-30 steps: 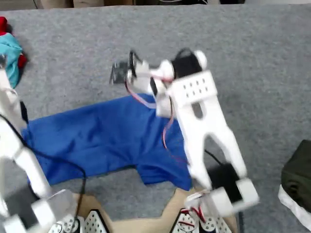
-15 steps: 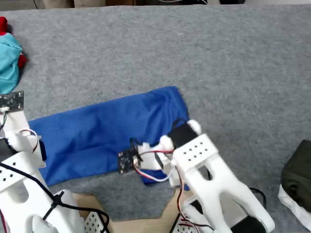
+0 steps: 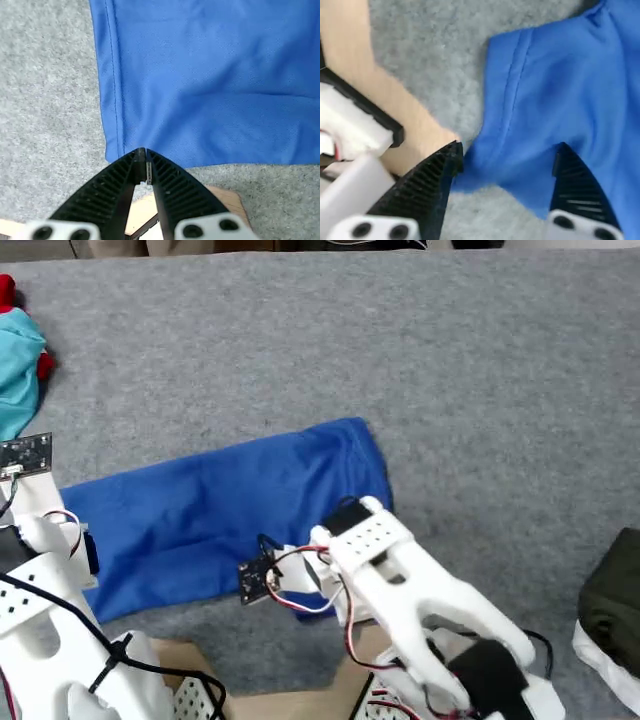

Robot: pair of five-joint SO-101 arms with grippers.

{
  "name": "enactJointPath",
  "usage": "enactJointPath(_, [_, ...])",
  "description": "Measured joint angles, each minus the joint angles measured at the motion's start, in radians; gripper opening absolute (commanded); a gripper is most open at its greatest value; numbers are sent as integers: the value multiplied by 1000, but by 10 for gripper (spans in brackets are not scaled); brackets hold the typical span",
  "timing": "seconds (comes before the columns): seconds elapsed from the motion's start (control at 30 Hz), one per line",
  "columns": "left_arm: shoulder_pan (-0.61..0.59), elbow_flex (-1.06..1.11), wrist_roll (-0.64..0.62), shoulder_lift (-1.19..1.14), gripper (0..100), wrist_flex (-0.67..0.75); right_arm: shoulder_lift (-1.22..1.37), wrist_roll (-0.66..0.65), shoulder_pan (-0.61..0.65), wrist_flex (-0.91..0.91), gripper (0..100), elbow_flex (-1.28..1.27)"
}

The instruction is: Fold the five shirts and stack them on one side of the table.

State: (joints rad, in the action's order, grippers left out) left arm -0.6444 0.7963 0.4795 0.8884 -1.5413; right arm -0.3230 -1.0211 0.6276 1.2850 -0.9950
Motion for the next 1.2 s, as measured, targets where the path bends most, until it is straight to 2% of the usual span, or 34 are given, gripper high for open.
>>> enactJointPath(0.13, [0,0,0,0,19,0,66,0,3,-48,288,12])
enactJointPath(0.4, [0,0,0,0,19,0,92,0,-3,-127,84,17])
enactJointPath(0.53, [0,0,0,0,19,0,109,0,-63,-155,2,35])
enactJointPath(0.8, [0,0,0,0,19,0,167,0,-190,-103,5,141])
enactJointPath(1.2, [0,-11,0,0,19,-6,226,-25,-176,140,5,540])
